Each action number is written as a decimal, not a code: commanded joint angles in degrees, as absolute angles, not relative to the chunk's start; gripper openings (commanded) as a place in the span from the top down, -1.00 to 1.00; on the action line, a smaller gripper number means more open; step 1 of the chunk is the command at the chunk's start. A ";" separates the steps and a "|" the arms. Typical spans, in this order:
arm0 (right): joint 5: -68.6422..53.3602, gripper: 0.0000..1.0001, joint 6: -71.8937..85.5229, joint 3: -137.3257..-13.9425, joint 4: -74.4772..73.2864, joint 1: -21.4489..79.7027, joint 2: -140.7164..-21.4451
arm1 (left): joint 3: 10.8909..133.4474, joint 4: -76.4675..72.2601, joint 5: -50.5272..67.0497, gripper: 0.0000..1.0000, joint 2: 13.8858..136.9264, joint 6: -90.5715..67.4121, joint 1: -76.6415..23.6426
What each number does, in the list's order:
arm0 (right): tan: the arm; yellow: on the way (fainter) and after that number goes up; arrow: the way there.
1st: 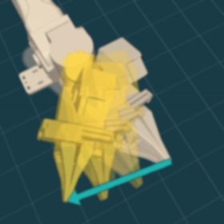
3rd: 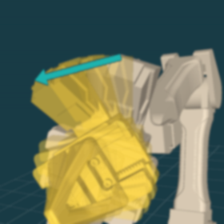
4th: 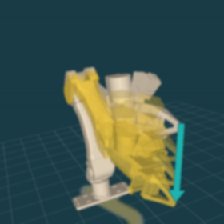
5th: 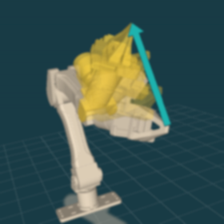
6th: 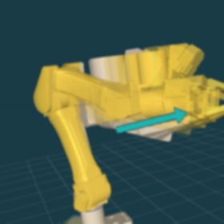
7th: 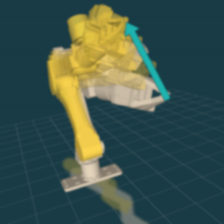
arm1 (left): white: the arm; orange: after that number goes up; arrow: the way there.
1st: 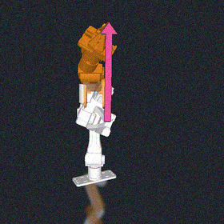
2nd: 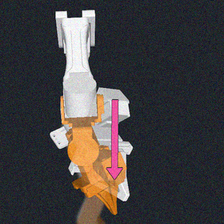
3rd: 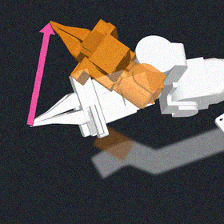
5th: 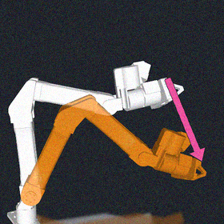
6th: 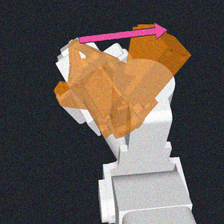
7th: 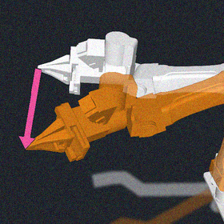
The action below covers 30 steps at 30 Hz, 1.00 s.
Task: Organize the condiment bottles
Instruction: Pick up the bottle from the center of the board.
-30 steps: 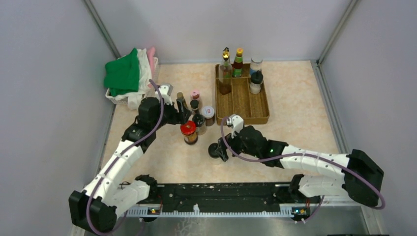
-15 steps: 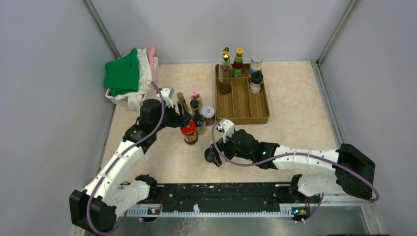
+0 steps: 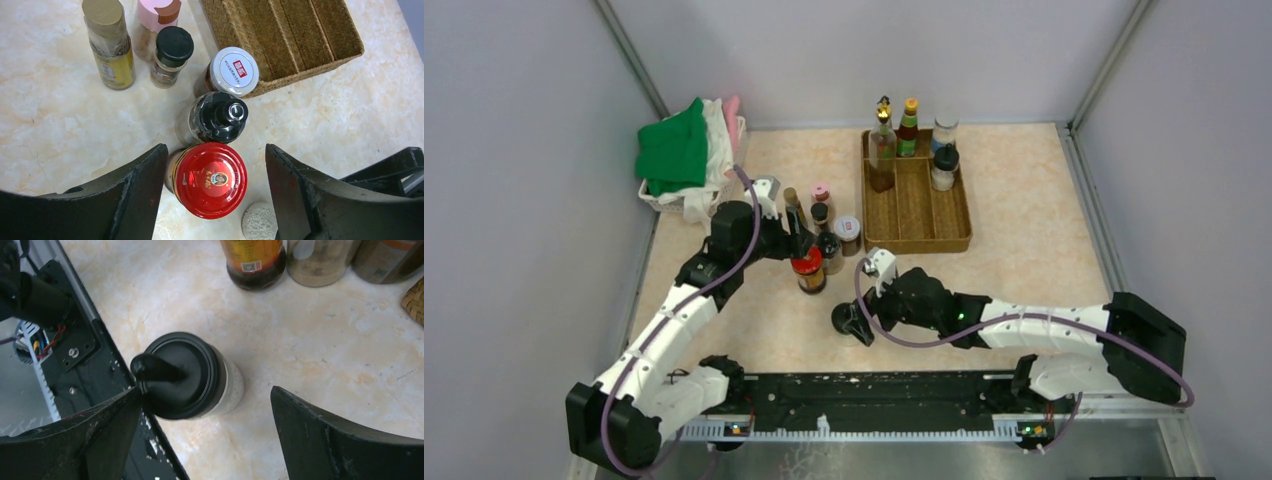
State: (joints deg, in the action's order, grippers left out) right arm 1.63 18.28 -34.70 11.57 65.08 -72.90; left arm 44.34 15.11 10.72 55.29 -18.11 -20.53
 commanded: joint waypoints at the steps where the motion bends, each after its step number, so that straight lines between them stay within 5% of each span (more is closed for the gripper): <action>1: -3.30 -0.97 16.35 -31.95 15.70 65.86 -67.95 | 44.57 13.16 11.46 -0.55 55.93 -18.54 -20.87; 16: -14.44 -0.97 16.57 -30.15 23.18 66.89 -72.45 | 43.89 12.32 11.31 -0.53 56.67 -18.90 -21.88; 30: -6.87 -0.97 14.05 -33.50 31.11 68.38 -84.81 | 43.36 11.55 11.02 -0.51 57.26 -19.51 -22.89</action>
